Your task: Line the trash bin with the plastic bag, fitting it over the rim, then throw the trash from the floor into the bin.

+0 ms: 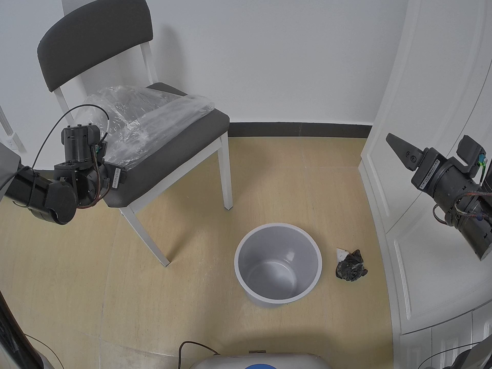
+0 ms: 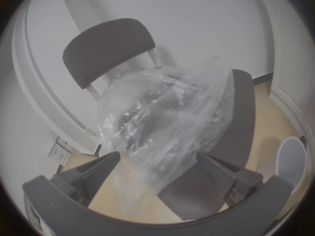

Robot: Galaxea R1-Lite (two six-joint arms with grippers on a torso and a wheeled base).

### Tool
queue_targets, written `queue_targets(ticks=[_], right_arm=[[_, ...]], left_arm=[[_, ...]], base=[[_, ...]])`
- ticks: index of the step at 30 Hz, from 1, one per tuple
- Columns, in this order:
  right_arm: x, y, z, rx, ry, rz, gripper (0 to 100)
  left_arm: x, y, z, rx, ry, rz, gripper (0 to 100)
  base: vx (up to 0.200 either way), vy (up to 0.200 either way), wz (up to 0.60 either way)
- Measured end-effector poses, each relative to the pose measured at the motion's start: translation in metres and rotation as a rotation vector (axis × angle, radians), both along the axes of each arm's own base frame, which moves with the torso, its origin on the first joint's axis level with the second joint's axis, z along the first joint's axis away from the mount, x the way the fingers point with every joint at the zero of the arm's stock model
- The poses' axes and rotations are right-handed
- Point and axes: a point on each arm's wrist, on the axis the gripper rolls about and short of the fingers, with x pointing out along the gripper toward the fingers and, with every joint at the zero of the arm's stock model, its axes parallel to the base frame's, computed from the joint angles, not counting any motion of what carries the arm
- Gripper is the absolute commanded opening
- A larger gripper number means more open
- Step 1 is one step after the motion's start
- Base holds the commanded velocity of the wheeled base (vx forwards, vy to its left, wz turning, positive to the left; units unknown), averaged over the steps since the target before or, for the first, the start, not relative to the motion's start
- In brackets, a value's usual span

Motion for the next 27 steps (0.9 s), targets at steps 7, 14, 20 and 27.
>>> queue_targets(ticks=[7,14,20,27], right_arm=[[0.0011,0.0006,-0.0011,-0.001,0.005,-0.001,100],[0.0015,0.0004,-0.0008,-0.001,0.004,-0.003,100],[0.0021,-0.0004,-0.0007,0.0,0.003,-0.007,100],[0.0025,0.0,-0.0007,0.002,0.004,-0.007,100]], left_arm=[[0.0037,0.01,0.0019,-0.002,-0.011,0.027,100],[0.008,0.0122,0.0016,-0.004,-0.015,0.03,0],[0.0104,0.0115,0.0011,-0.012,-0.019,0.03,0],[0.0028,0.0102,0.0067,-0.03,-0.033,0.028,0]], base=[[0.0,0.0,0.0],[0.0,0.0,0.0],[0.0,0.0,0.0],[0.0,0.0,0.0]])
